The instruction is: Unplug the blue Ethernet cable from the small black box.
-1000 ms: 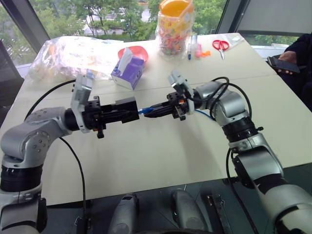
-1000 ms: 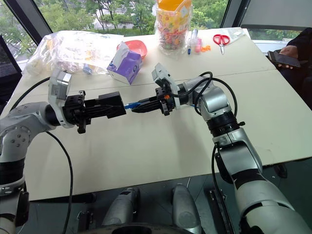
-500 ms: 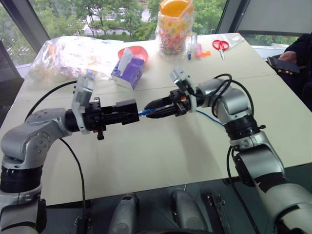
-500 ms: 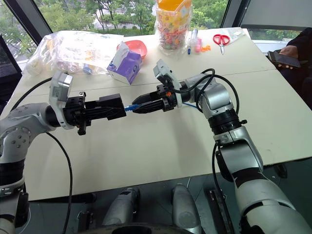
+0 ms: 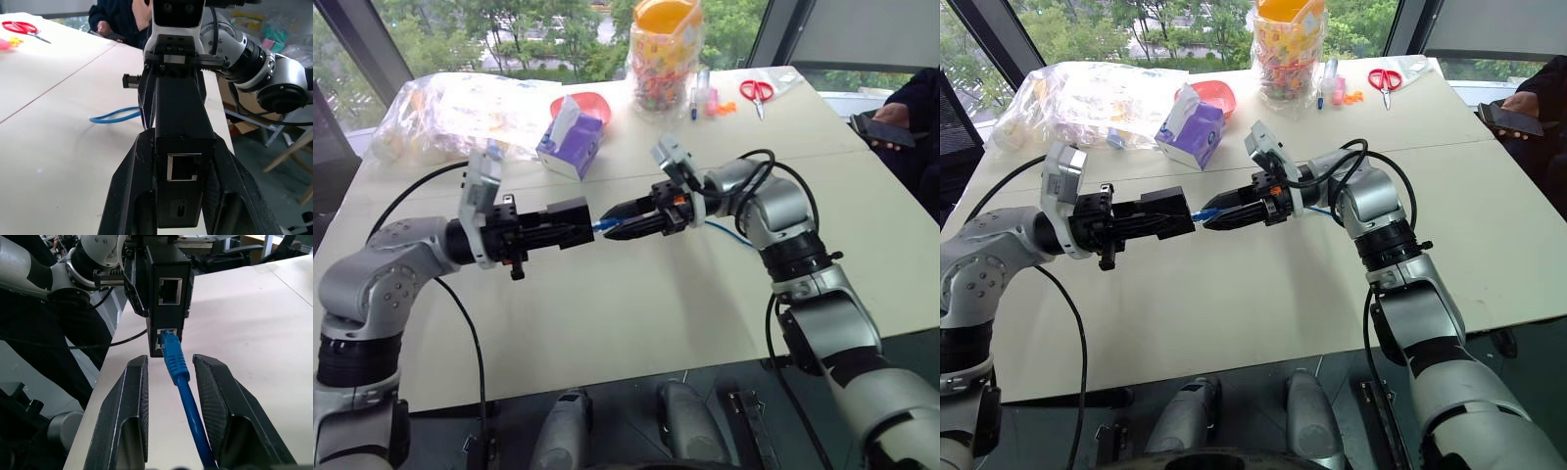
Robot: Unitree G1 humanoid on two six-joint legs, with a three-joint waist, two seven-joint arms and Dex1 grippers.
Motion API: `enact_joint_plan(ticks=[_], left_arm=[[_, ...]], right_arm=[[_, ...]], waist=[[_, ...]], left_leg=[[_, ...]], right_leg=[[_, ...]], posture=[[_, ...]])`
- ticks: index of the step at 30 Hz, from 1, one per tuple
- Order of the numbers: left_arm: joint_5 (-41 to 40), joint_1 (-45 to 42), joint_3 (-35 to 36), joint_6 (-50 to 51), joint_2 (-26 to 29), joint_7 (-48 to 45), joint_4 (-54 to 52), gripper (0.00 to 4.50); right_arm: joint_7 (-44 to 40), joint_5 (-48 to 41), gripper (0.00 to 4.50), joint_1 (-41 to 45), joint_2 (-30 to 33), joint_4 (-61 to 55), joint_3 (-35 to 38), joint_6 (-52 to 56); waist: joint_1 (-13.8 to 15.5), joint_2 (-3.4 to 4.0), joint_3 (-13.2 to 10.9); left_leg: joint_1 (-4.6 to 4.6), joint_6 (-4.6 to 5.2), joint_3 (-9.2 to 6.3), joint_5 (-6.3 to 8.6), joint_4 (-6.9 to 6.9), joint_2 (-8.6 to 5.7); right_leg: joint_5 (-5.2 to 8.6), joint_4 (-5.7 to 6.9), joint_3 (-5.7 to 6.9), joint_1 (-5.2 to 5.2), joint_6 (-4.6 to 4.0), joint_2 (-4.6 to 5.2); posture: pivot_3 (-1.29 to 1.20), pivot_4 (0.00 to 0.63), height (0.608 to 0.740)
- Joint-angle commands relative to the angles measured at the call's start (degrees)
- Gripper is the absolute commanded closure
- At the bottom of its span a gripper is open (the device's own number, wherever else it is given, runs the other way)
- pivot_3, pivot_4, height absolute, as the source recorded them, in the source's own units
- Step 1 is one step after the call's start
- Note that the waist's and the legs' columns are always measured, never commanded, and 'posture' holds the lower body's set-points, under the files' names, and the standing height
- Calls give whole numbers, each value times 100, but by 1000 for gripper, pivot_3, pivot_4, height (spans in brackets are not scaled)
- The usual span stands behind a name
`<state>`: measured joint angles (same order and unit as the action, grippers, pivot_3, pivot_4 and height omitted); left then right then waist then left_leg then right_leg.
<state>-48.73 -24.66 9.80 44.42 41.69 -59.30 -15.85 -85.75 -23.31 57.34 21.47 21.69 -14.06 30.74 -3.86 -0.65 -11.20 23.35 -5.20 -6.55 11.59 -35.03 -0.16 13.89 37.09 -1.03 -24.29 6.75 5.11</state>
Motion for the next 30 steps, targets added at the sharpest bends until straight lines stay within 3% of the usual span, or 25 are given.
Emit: enact_joint_plan(ticks=[1, 22, 25, 26, 30], left_arm=[[7, -60, 35, -131, -4, 16, -68, 3985], [196, 27, -145, -305, -111, -19, -156, 3985], [199, 26, -149, -319, -106, -12, -156, 3985], [200, 24, -151, -323, -107, -8, -158, 3985], [196, -1, -151, -344, -120, 10, -145, 3985]], right_arm=[[-28, -42, 3049, 145, -26, -197, 80, -43], [17, -57, 3049, 183, -115, -239, 83, 88], [9, -52, 3822, 183, -109, -240, 79, 87], [5, -50, 4340, 181, -107, -240, 79, 86], [-2, -38, 4430, 177, -105, -233, 67, 73]], waist=[[0, 0, 0], [0, 0, 0], [1, 0, 0], [1, 0, 0], [0, 0, 0]], left_leg=[[0, 0, 0, 0, 0, 0], [0, 0, 0, 0, 0, 0], [0, 0, 0, 0, 0, 0], [0, 0, 0, 0, 0, 0], [0, 0, 0, 0, 0, 0]], right_leg=[[0, 0, 0, 0, 0, 0], [0, 0, 0, 0, 0, 0], [0, 0, 0, 0, 0, 0], [0, 0, 0, 0, 0, 0], [0, 0, 0, 0, 0, 0]], posture=[[0, 150, 740], [0, 150, 740], [0, 150, 740], [0, 150, 740], [0, 150, 740]])
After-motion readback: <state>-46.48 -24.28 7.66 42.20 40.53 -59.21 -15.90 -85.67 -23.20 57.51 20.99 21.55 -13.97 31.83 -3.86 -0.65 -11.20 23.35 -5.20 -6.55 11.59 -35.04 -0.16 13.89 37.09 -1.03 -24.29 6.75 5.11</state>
